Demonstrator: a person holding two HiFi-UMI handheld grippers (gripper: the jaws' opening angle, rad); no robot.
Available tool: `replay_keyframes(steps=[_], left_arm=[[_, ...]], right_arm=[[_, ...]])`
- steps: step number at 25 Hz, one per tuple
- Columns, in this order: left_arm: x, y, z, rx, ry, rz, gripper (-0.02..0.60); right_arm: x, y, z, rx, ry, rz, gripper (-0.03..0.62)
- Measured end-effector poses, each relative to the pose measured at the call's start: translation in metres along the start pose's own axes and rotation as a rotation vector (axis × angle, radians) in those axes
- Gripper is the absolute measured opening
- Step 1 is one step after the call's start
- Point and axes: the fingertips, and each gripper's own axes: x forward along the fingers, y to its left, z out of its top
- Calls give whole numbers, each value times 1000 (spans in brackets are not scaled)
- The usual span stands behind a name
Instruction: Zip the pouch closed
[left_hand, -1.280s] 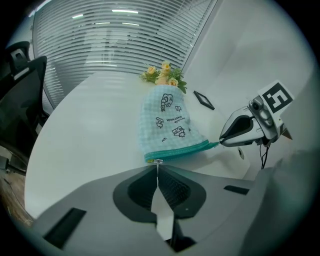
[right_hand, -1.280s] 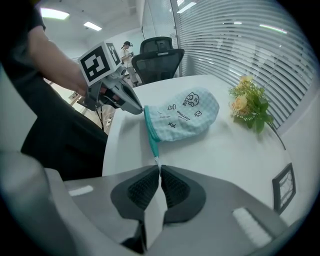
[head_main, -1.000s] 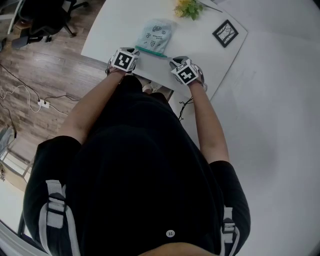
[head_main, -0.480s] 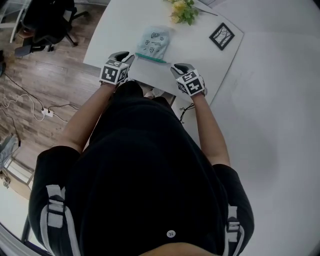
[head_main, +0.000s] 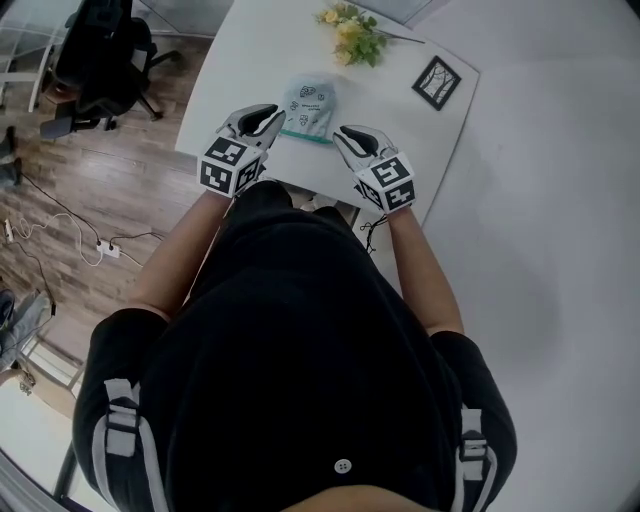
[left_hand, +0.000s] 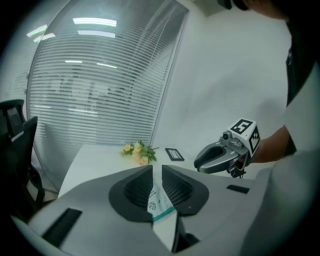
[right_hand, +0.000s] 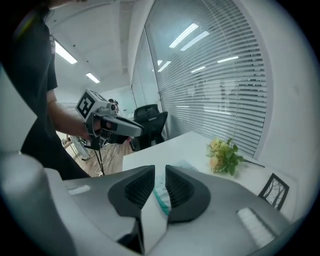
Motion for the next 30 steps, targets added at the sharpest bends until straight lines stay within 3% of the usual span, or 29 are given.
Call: replay_keyframes(steps=[5,16,30], left_arm=[[-14,-19,43,85,-104,-31,11],[-40,-53,123,197,-307,-92,8],[-65,-87,180,271,-452,-126,8]], right_arm=[[-21,7,48,-30,-131,-13,70],[-82,13,151,-96,-466,-88,11],[-126,16,196,-138,-606,-152,11]])
